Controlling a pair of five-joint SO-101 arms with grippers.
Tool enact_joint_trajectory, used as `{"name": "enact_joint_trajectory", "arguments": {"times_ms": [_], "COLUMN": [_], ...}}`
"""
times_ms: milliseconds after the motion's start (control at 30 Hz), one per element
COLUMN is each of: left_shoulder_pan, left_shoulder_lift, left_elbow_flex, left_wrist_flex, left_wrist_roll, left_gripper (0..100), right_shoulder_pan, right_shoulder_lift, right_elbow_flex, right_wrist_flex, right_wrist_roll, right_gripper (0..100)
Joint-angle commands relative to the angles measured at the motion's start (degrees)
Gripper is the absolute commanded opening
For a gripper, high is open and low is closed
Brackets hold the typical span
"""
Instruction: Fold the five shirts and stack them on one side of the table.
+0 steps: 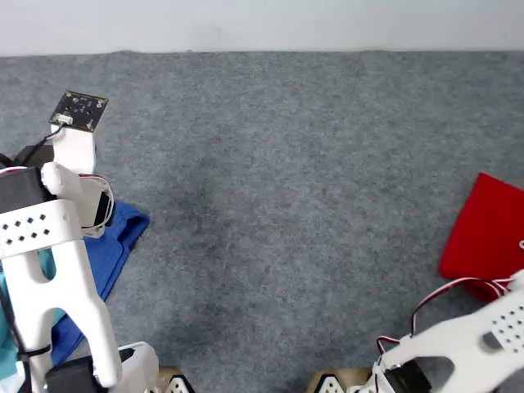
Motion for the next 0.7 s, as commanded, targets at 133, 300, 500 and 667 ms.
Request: {"name": "enact_joint_trajectory", "arguments": {"times_ms": [133, 300, 500, 667], "left_shoulder_pan": [0.53, 0.53, 0.18, 0.18], "left_shoulder_lift": [-0.18, 0.26, 0.35, 0.35], "left_elbow_flex": [-1.8, -1.8, 1.45, 7.43], "left_wrist_flex": [1.32, 1.32, -0.18, -2.46], "left_wrist_roll": [0.0, 0.09, -0.18, -0.35], "left_gripper": [10, 10, 10, 13], "right_shoulder_pan": [-1.36, -1.71, -3.3, -7.43], "right_shoulder_lift": [-8.84, -15.08, -25.71, -39.6], "right_elbow_flex": [-0.88, -0.26, 13.89, 32.97], "right_wrist_flex": [2.24, 2.68, 2.68, 2.68], "right_wrist_roll": [-0.44, -0.53, -0.35, -0.35], "right_gripper": [0.9, 0.9, 0.9, 0.9]}}
